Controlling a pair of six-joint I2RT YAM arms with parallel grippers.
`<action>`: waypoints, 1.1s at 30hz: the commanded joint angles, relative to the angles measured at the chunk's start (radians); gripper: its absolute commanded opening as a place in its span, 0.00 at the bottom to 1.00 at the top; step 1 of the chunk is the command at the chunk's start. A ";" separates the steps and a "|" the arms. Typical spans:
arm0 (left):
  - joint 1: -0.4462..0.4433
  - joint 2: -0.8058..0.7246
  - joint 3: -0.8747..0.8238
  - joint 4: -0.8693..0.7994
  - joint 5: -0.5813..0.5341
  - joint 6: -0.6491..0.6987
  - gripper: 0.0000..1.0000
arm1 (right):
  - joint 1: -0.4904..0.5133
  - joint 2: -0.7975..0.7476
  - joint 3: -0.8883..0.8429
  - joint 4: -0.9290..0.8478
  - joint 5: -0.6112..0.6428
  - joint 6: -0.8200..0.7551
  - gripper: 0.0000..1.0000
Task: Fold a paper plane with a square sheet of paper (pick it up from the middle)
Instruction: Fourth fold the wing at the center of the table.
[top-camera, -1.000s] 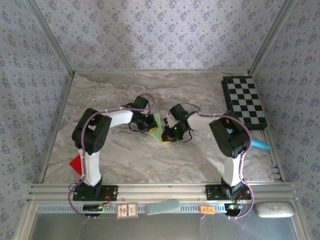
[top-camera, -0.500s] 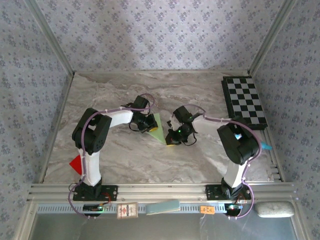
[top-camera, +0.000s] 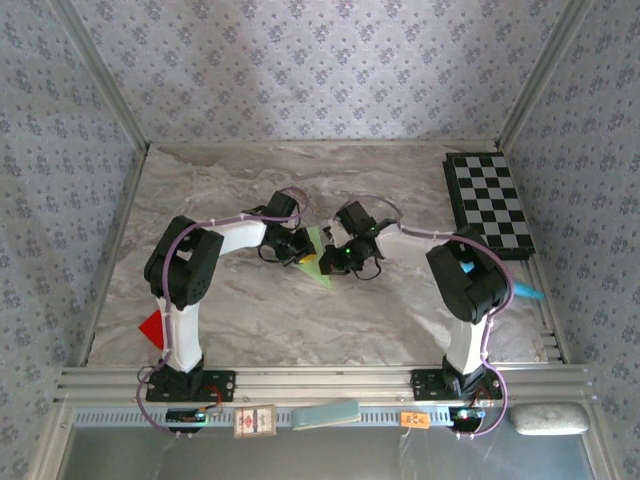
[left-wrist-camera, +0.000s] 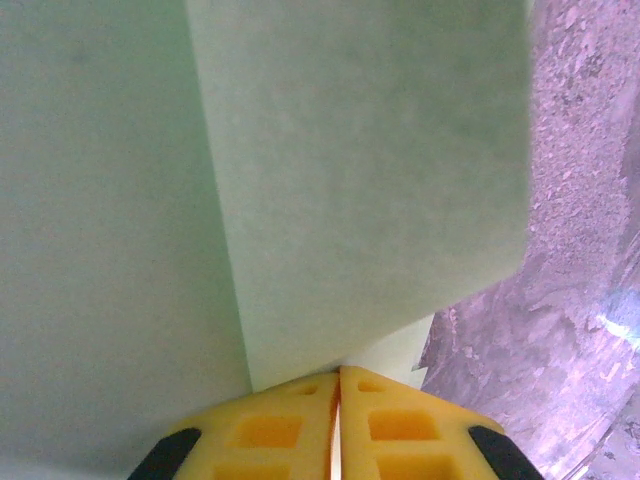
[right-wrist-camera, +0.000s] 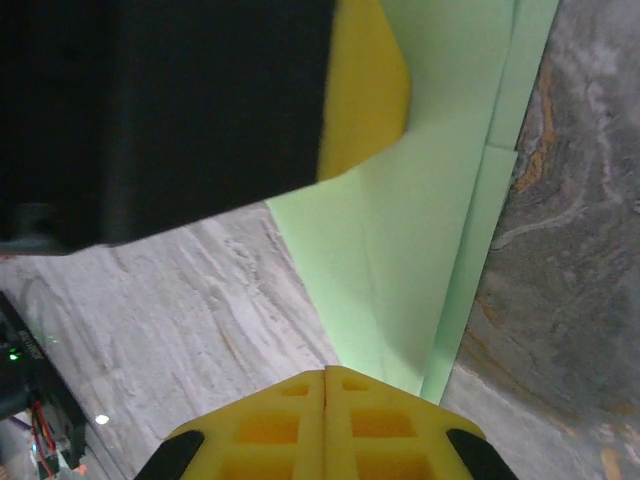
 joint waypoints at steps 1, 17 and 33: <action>-0.017 0.066 -0.053 -0.127 -0.090 -0.019 0.10 | 0.006 0.037 0.021 -0.016 0.024 0.008 0.06; 0.022 0.042 0.015 -0.058 -0.047 0.163 0.20 | -0.023 0.124 -0.018 -0.194 0.134 -0.054 0.04; 0.198 0.104 0.103 -0.056 -0.034 0.374 0.22 | -0.033 0.135 -0.057 -0.234 0.154 -0.072 0.04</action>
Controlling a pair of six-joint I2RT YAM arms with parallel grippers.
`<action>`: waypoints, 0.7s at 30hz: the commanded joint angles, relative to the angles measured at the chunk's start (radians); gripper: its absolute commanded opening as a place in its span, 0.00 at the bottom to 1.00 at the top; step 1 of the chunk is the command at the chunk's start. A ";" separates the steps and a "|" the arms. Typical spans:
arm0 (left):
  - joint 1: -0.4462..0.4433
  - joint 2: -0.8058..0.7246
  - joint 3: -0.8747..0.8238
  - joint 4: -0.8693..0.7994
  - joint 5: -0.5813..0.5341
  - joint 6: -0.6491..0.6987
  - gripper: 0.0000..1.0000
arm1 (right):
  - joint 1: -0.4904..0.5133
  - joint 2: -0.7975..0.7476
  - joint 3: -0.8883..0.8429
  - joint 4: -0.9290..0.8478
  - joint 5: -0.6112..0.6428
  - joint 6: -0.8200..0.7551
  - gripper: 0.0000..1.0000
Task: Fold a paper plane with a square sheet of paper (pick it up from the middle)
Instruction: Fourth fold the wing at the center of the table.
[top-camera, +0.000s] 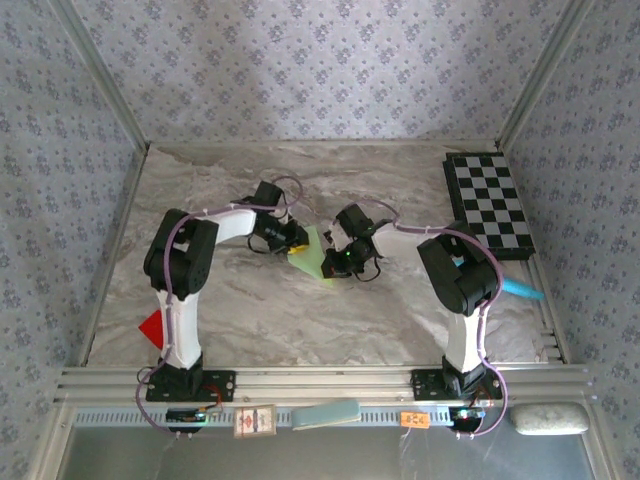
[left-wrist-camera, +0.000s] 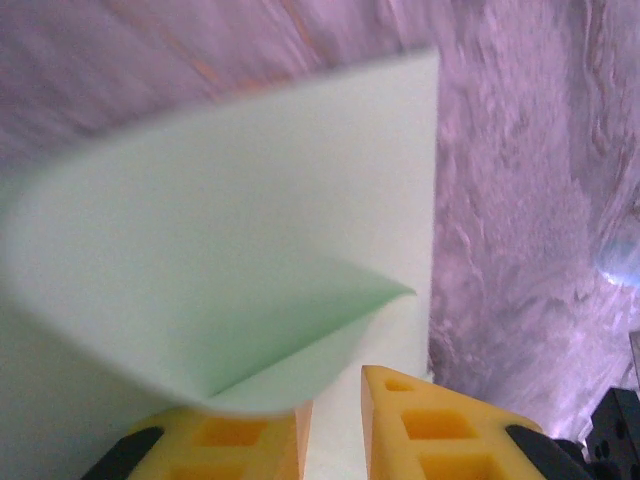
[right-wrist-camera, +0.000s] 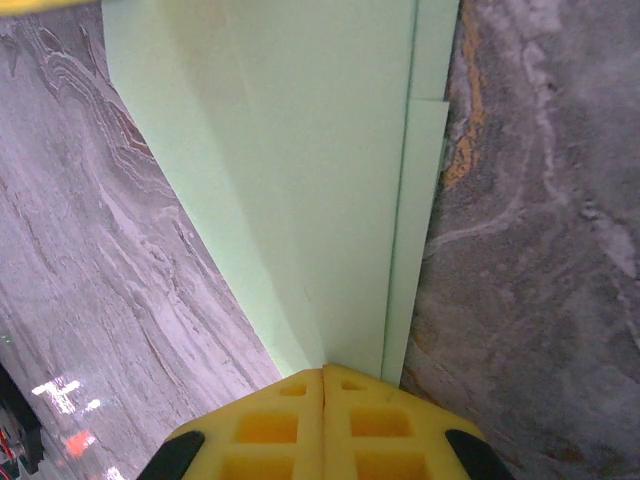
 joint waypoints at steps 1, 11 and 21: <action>0.079 0.049 0.023 -0.018 -0.154 0.076 0.22 | -0.014 0.069 -0.073 -0.192 0.142 -0.020 0.04; 0.147 0.085 0.143 -0.084 -0.214 0.087 0.22 | -0.014 0.058 -0.077 -0.192 0.142 -0.017 0.04; 0.134 -0.163 0.041 -0.017 -0.164 0.014 0.23 | -0.014 0.049 -0.032 -0.205 0.053 -0.103 0.06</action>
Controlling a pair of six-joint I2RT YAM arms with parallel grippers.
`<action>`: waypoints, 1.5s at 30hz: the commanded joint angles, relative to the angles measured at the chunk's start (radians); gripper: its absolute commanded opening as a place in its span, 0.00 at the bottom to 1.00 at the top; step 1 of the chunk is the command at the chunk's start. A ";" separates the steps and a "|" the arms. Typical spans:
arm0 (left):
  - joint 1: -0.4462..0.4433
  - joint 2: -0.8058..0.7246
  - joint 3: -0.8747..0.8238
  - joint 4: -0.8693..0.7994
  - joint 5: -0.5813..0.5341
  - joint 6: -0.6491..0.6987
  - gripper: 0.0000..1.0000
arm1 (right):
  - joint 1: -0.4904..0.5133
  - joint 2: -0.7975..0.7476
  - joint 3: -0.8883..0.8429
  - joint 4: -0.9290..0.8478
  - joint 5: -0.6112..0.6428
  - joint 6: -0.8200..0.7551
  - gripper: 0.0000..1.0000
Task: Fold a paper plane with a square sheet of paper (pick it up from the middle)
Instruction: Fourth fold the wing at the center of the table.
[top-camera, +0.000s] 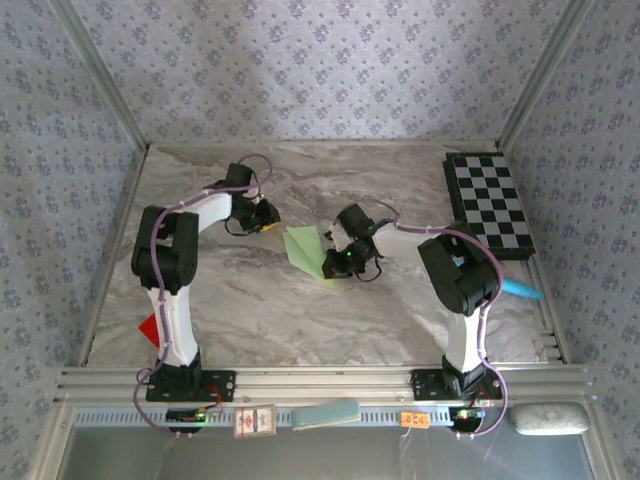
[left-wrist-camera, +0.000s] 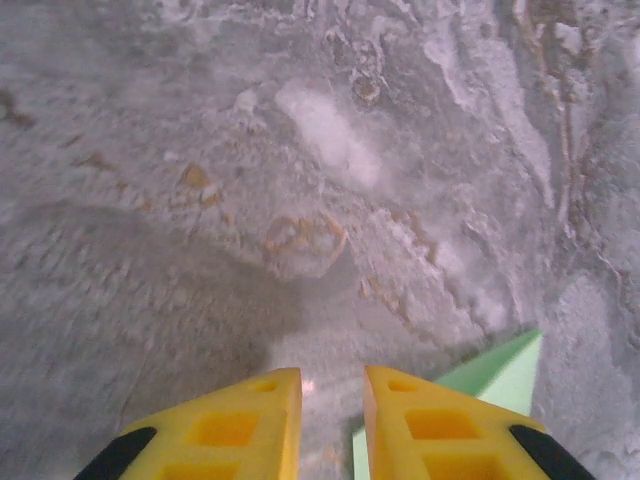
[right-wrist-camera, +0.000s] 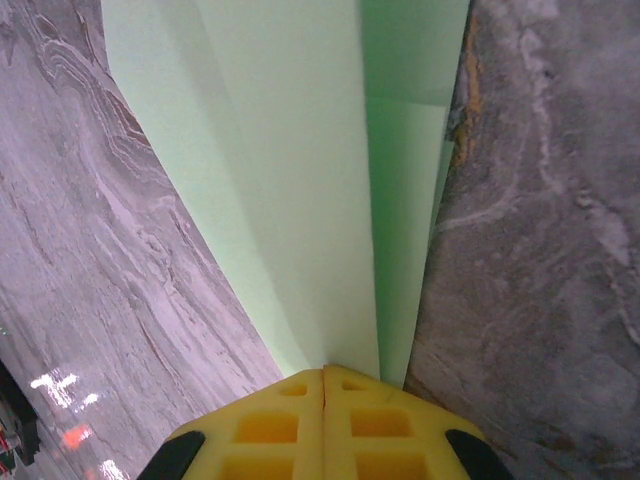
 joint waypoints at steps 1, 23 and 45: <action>-0.027 -0.162 -0.072 0.052 0.000 -0.049 0.23 | -0.010 0.045 -0.027 -0.187 0.043 -0.097 0.06; -0.213 -0.162 -0.361 0.407 0.046 -0.289 0.14 | 0.021 -0.004 0.117 -0.017 0.049 0.057 0.09; -0.221 -0.002 -0.209 0.072 -0.066 -0.303 0.10 | 0.022 0.082 0.199 -0.035 -0.002 0.036 0.08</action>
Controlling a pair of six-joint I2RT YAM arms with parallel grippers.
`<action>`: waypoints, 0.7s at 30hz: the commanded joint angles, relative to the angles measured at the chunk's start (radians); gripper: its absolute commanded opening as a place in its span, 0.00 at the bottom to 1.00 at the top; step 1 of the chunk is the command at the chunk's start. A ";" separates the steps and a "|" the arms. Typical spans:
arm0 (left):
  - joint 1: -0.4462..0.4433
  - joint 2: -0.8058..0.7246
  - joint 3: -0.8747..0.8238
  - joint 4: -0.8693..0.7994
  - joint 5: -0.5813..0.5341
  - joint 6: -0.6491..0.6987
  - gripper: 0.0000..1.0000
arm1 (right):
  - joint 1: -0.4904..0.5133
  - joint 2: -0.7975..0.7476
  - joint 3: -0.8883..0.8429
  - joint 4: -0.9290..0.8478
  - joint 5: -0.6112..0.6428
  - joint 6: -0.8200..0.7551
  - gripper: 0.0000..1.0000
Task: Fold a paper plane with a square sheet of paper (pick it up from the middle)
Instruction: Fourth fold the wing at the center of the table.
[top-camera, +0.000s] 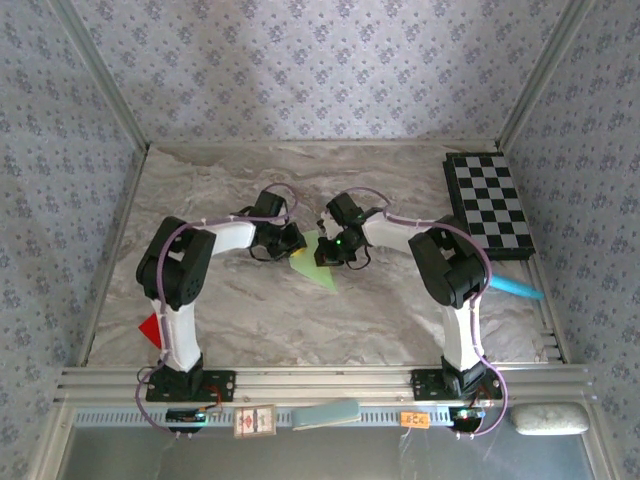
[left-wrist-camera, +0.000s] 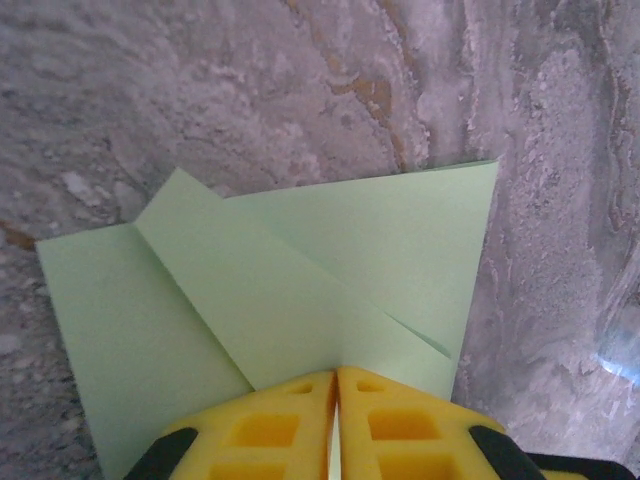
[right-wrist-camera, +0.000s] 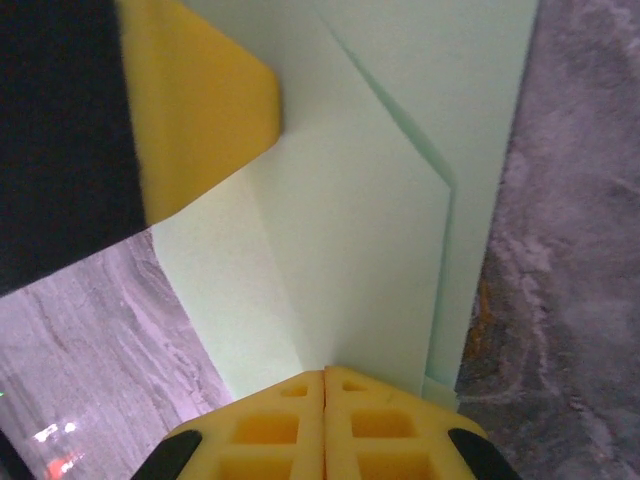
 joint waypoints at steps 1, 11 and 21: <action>-0.009 0.063 0.021 -0.153 -0.082 -0.011 0.10 | 0.001 -0.008 0.022 0.013 -0.060 -0.006 0.08; -0.022 0.099 0.058 -0.240 -0.127 -0.009 0.10 | -0.016 0.052 0.021 0.004 -0.019 0.032 0.08; -0.023 0.126 0.079 -0.310 -0.181 0.000 0.09 | -0.018 0.004 -0.072 -0.055 -0.048 -0.001 0.08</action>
